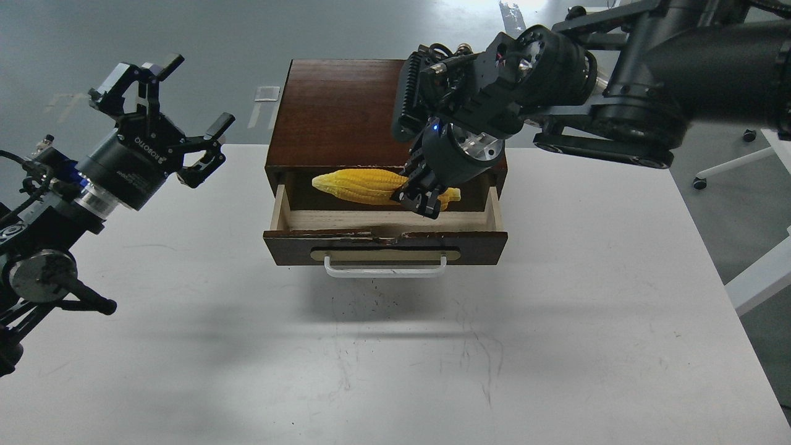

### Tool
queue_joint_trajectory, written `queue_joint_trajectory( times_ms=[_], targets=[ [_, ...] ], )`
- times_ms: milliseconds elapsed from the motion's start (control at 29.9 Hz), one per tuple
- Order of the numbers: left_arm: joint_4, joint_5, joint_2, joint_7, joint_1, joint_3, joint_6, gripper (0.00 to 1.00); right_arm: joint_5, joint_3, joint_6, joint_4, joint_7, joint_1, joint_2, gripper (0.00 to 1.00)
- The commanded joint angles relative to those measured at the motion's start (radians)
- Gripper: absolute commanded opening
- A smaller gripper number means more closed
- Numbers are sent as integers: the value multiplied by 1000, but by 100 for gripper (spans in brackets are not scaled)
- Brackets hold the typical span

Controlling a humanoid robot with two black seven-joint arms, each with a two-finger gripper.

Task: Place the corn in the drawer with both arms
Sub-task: 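Lift the corn with the right gripper and lower it into the drawer, then open the right gripper and raise it away from the drawer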

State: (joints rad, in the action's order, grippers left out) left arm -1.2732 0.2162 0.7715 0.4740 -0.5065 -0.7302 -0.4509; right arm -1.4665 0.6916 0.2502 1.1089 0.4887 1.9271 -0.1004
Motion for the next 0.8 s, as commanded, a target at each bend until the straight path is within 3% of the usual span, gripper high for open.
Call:
queue_joint_trajectory(
  times_ms=[0,167,234,468,769],
  targets=[
    [-1,-1,2,0,0,0,-2,99,2,11,0,-1,0,-17,4,22],
    [-3,-1,5,2,0,0,-2,99,3,20,0,-1,0,-29,4,29],
    [-3,-1,5,2,0,0,-2,99,3,20,0,-3,0,-37,4,37],
    [-3,-1,6,2,0,0,-3,99,6,20,-2,-7,0,-49,4,52],
    [-3,-1,8,2,2,-8,-15,99,8,20,-2,-7,0,-51,4,59]
  ],
)
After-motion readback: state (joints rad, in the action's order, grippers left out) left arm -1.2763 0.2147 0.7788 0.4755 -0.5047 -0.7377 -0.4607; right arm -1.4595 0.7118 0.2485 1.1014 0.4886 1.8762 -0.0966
